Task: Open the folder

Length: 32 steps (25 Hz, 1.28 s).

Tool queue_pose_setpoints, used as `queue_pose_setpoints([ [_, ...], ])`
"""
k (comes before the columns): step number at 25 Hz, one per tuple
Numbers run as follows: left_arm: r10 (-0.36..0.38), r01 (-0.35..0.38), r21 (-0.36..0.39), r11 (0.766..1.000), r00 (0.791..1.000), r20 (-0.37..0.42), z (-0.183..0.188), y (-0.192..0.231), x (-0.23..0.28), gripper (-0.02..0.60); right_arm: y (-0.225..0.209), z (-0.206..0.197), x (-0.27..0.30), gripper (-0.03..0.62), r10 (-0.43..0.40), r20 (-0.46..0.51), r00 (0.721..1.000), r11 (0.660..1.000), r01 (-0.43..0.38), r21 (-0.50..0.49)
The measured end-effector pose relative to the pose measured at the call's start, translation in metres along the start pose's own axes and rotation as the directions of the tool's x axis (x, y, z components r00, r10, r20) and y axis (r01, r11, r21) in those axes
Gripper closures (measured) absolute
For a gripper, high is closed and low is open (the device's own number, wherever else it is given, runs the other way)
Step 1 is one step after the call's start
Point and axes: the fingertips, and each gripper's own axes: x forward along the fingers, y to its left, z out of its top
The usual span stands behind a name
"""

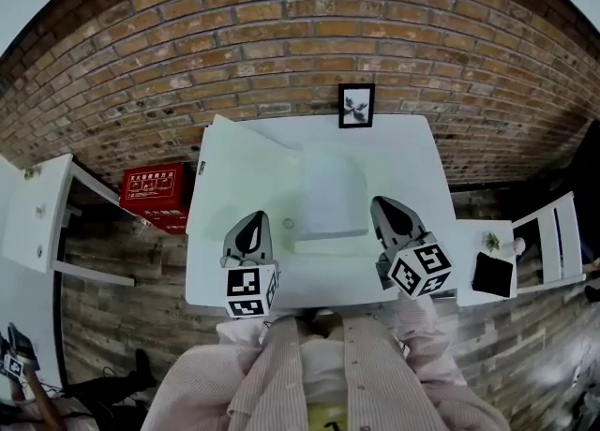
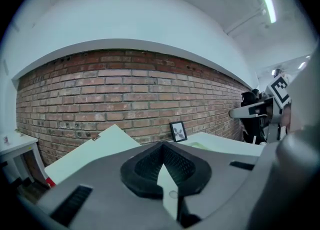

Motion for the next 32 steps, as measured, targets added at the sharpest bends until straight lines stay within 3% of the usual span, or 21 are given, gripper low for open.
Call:
queue_pose_setpoints([
  [6,-0.04,0.042,-0.021,0.999,0.996,0.084,0.032,-0.008,-0.003,0.589,0.007,0.034,-0.009,0.589,0.006,0.096,0.995,1.0,-0.008,0.014],
  [12,-0.068,0.07,-0.005,0.998,0.989,0.132,0.054,-0.006,0.001,0.589,0.004,0.059,-0.016,0.589,-0.053,0.168,0.984,0.998,0.048,0.034],
  [21,-0.067,0.07,-0.01,0.998,0.984,0.167,0.065,0.003,-0.002,0.589,-0.008,0.064,-0.024,0.589,-0.115,0.204,0.972,0.993,0.107,0.048],
  [32,-0.04,0.04,0.004,0.999,0.985,0.167,0.065,0.017,-0.002,0.589,-0.017,0.059,-0.023,0.589,-0.134,0.188,0.973,0.991,0.131,0.023],
])
